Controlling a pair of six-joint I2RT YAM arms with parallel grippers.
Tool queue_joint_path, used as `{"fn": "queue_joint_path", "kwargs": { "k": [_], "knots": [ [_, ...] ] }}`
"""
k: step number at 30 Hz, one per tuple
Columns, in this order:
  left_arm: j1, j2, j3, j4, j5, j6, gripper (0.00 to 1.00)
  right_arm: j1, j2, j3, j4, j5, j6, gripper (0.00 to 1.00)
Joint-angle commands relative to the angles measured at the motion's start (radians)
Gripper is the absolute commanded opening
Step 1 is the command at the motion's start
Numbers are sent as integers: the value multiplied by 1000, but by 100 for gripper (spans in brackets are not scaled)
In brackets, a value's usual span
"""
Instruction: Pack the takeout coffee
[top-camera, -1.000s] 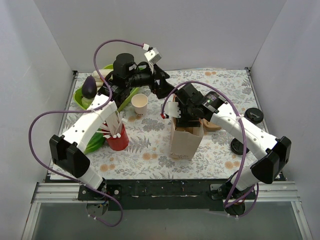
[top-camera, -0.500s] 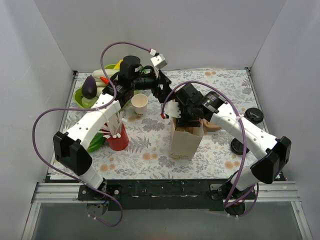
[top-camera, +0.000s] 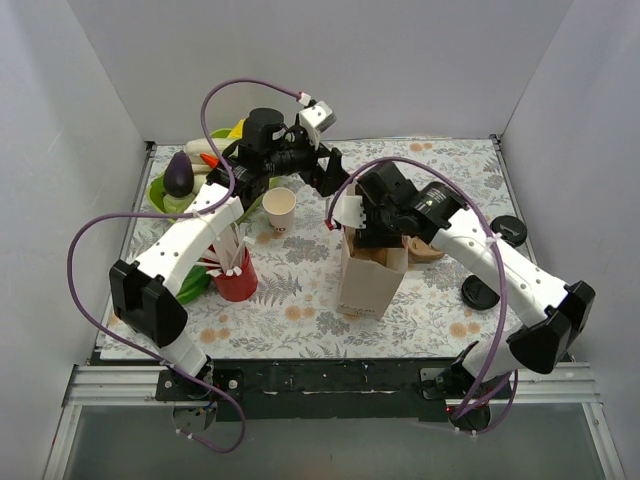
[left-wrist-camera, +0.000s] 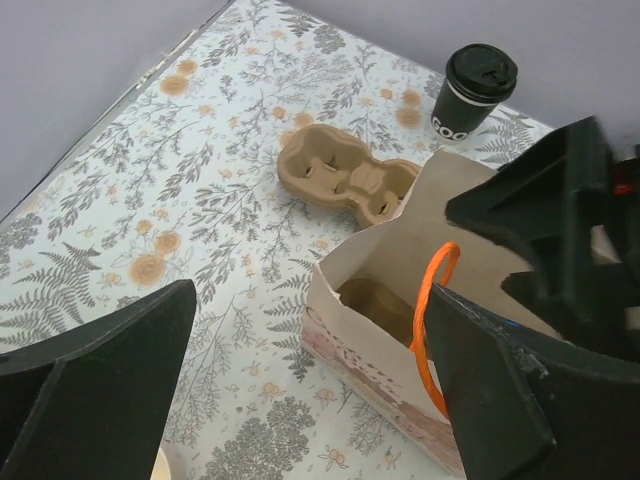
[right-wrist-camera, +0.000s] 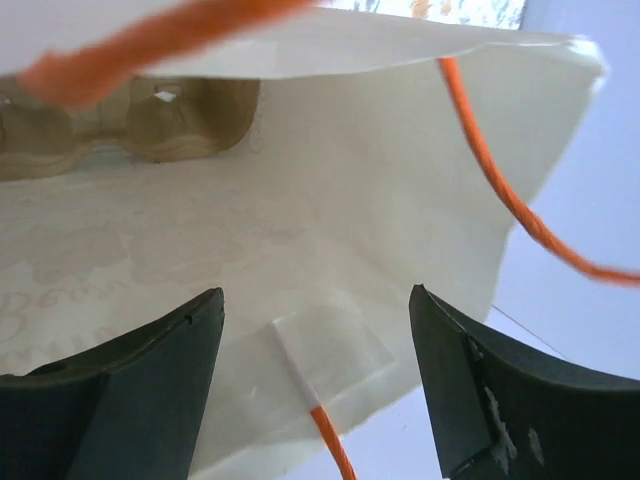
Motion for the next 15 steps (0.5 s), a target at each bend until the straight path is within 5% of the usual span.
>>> {"fn": "queue_joint_path", "kwargs": {
  "k": [1,9,15],
  "knots": [
    [0,-46,-19,-18,-65,26,96,4,-112,-8,71,-59,14,82],
    [2,-63,-27,17,-62,-26,98,-36,-189,84,166,-422,118,82],
    [3,-78,-11,75,95,-119,98,-161,-167,199,260,-576,185,82]
  ]
}}
